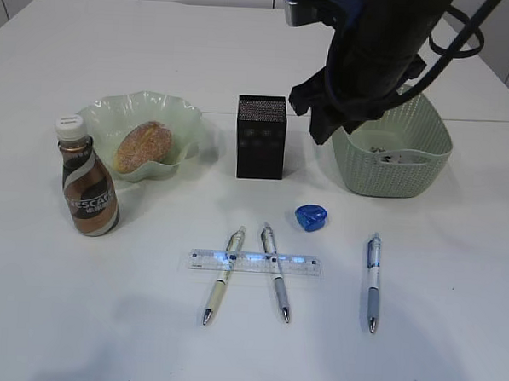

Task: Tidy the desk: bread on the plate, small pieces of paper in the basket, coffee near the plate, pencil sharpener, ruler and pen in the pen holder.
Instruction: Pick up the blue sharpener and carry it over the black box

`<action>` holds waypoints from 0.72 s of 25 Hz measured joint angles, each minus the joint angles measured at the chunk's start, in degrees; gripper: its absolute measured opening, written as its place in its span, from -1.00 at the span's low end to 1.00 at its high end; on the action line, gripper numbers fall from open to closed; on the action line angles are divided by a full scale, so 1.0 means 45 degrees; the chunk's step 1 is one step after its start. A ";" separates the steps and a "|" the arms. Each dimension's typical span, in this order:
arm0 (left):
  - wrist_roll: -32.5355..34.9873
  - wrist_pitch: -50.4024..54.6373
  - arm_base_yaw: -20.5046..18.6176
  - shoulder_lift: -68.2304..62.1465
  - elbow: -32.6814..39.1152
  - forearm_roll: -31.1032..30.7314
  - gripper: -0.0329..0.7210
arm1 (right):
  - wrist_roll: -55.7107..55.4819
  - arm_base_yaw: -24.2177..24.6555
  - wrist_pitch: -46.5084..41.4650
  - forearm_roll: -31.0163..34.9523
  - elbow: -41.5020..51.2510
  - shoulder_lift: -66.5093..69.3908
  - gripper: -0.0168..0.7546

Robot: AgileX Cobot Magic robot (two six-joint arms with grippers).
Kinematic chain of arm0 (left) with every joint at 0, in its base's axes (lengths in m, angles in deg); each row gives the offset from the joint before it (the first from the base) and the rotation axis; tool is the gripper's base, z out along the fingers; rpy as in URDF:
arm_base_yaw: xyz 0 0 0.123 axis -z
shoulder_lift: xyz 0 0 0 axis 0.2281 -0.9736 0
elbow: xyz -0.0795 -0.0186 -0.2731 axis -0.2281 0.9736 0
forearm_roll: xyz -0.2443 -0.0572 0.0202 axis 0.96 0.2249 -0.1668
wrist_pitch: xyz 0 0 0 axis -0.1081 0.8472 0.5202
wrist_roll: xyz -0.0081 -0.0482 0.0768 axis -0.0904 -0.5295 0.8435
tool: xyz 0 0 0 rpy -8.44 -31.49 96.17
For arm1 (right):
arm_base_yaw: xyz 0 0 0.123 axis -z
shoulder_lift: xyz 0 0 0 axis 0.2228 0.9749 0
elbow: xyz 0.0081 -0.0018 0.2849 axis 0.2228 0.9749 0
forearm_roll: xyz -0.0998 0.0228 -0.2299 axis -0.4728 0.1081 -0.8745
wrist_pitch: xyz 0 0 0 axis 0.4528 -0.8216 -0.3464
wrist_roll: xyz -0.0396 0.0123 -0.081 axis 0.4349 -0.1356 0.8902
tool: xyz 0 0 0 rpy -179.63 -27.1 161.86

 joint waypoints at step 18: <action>0.0000 0.0047 0.0000 0.0000 0.0000 0.0000 -0.01 | -0.0333 0.0000 -0.1639 -0.0521 -0.0011 0.2441 0.53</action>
